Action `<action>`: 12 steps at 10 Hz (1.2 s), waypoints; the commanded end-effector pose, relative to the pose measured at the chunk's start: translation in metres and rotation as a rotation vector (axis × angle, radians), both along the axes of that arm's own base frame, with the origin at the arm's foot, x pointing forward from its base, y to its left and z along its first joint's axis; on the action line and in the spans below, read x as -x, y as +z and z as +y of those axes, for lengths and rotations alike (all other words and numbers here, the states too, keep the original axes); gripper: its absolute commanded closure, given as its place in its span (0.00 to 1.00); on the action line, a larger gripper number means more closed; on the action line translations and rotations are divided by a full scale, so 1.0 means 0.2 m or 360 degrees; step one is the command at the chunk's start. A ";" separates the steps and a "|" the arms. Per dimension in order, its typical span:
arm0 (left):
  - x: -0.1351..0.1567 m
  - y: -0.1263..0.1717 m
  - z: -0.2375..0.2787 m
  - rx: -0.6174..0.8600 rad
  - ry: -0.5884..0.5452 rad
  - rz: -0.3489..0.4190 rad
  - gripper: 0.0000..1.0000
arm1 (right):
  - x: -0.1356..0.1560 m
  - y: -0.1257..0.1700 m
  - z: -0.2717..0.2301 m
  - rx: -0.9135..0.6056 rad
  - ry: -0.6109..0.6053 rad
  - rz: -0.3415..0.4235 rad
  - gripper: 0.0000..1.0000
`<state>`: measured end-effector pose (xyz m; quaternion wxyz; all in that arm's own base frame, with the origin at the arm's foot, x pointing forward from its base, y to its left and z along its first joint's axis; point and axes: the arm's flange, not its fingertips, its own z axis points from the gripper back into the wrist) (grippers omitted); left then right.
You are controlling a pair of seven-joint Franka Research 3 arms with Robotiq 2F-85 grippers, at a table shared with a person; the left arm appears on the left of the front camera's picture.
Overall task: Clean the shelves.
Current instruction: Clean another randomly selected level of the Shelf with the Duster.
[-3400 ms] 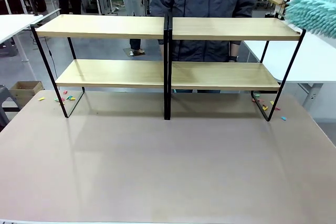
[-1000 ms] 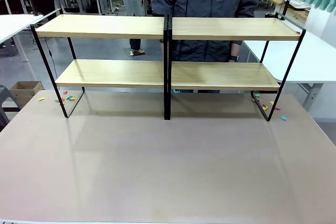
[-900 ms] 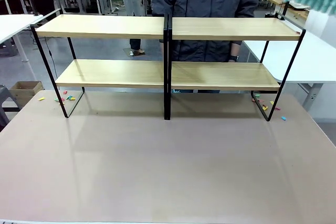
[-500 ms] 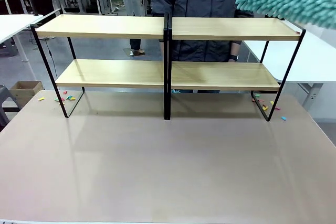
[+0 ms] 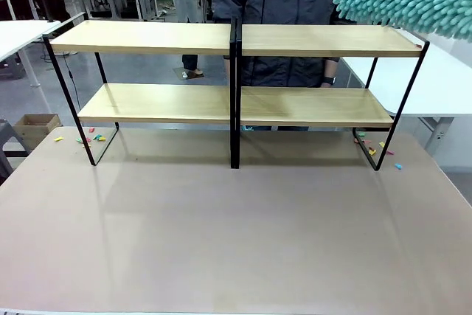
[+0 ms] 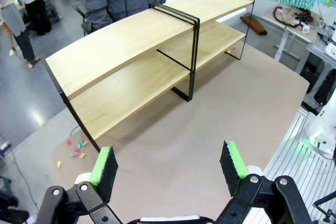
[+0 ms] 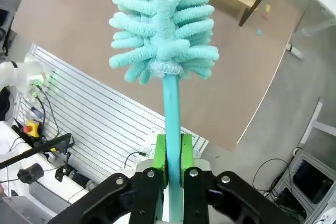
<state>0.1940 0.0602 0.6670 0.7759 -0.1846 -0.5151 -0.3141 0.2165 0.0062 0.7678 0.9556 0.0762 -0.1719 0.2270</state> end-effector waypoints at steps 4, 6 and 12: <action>0.01 0.00 0.00 -0.0003 0.0019 -0.0002 0.00 | 0.08 0.28 0.49 0.0775 -0.0823 0.0031 0.88; 0.01 0.00 0.00 -0.0003 0.0019 -0.0002 0.00 | 0.05 0.24 0.61 0.0923 -0.1019 0.0082 0.88; 0.01 0.00 0.00 -0.0003 0.0019 -0.0002 0.00 | -0.03 0.04 0.88 0.1012 -0.0970 -0.0111 0.88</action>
